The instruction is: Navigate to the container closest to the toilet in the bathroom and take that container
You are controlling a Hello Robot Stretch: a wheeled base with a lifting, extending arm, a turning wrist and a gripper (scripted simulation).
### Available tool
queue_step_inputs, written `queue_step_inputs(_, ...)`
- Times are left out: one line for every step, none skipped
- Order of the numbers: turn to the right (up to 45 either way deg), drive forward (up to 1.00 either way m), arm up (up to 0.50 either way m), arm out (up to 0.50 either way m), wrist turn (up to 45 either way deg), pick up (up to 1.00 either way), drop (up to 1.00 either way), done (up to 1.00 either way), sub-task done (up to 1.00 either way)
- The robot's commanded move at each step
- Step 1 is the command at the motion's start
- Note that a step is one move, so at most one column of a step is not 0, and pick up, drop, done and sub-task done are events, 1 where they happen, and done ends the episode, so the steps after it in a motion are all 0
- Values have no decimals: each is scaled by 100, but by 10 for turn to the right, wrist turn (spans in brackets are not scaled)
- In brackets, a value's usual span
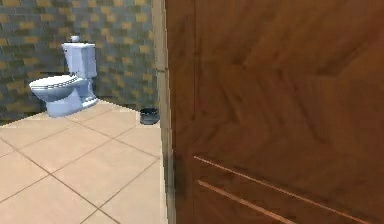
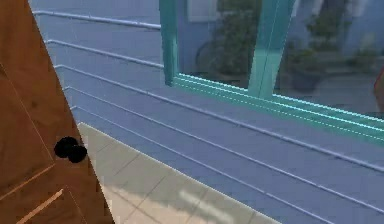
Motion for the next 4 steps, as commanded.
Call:
queue_step_inputs(-120, 0, 0, 0, 0, 0, 0, 0, 0)
queue_step_inputs(0, 40, 0, 0, 0, 0, 0, 0, 0)
queue_step_inputs(-420, 0, 0, 0, 0, 0, 0, 0, 0)
queue_step_inputs(0, 45, 0, 0, 0, 0, 0, 0, 0)
